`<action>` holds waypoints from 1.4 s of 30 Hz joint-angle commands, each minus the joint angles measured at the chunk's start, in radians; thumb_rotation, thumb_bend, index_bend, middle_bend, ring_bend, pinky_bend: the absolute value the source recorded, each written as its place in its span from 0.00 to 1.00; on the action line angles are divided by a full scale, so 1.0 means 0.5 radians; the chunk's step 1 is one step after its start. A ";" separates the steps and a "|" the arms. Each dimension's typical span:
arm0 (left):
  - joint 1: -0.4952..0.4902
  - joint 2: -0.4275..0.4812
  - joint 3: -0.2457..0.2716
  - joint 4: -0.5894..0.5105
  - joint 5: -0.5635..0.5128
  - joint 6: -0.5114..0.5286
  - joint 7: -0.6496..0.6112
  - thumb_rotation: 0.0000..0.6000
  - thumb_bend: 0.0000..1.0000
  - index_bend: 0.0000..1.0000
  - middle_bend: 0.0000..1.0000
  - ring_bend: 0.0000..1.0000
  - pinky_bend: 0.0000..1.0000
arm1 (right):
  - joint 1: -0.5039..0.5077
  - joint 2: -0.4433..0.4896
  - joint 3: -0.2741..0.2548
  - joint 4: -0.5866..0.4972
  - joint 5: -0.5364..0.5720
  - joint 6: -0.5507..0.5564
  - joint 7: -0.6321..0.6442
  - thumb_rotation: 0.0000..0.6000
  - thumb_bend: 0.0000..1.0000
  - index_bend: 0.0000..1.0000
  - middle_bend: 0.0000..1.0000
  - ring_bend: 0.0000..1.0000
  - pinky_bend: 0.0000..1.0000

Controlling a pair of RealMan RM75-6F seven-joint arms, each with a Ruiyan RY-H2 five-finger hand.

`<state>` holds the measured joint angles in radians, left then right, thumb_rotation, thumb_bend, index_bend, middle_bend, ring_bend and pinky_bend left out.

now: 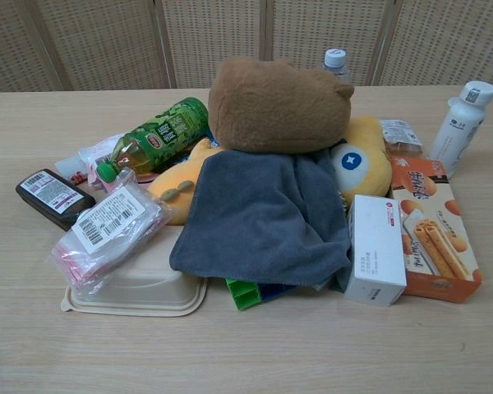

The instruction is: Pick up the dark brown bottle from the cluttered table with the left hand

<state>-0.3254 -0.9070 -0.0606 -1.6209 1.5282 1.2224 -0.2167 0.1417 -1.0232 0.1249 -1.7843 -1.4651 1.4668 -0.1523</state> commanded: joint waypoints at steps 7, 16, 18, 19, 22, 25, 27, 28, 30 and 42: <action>-0.056 0.000 -0.015 0.009 -0.008 -0.054 -0.028 1.00 0.21 0.08 0.00 0.00 0.00 | 0.003 -0.038 -0.012 0.021 -0.010 -0.002 0.006 0.57 0.22 0.00 0.00 0.00 0.00; -0.163 0.004 0.013 0.075 0.061 -0.198 0.001 1.00 0.21 0.07 0.00 0.00 0.00 | -0.018 -0.059 -0.017 0.036 -0.001 0.026 0.014 0.57 0.22 0.00 0.00 0.00 0.00; -0.188 -0.002 0.033 0.107 0.084 -0.243 0.018 1.00 0.21 0.07 0.00 0.00 0.00 | -0.016 -0.053 -0.013 0.033 -0.003 0.029 0.011 0.57 0.22 0.00 0.00 0.00 0.00; -0.197 -0.005 0.044 0.119 0.093 -0.264 0.023 1.00 0.21 0.07 0.00 0.00 0.00 | -0.016 -0.051 -0.012 0.031 -0.004 0.029 0.010 0.57 0.22 0.00 0.00 0.00 0.00; -0.218 -0.036 0.086 0.161 0.112 -0.334 0.035 1.00 0.21 0.07 0.00 0.00 0.00 | -0.010 -0.048 -0.009 0.026 -0.004 0.022 0.004 0.57 0.22 0.00 0.00 0.00 0.00; -0.235 -0.100 0.136 0.212 0.113 -0.423 0.030 1.00 0.21 0.07 0.00 0.00 0.00 | -0.001 -0.054 -0.008 0.026 -0.006 0.011 0.001 0.57 0.22 0.00 0.00 0.00 0.00; -0.245 -0.162 0.167 0.270 0.110 -0.479 0.049 1.00 0.21 0.07 0.00 0.00 0.00 | 0.002 -0.061 -0.008 0.026 -0.005 0.008 0.001 0.57 0.22 0.00 0.00 0.00 0.00; -0.250 -0.189 0.179 0.299 0.108 -0.503 0.062 1.00 0.21 0.07 0.00 0.00 0.00 | 0.002 -0.063 -0.008 0.026 -0.005 0.008 0.000 0.57 0.23 0.00 0.00 0.00 0.00; -0.260 -0.245 0.200 0.360 0.094 -0.556 0.086 1.00 0.21 0.07 0.00 0.00 0.00 | 0.000 -0.061 -0.011 0.024 -0.003 0.007 -0.004 0.57 0.22 0.00 0.00 0.00 0.00; -0.365 -0.595 0.204 0.664 -0.022 -0.786 0.075 1.00 0.21 0.08 0.00 0.00 0.00 | -0.044 -0.028 -0.025 0.017 0.007 0.051 0.001 0.57 0.22 0.00 0.00 0.00 0.00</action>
<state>-0.4936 -1.1810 0.0453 -1.3058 1.5283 0.8476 -0.1801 0.1200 -1.0374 0.1126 -1.7754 -1.4621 1.4916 -0.1519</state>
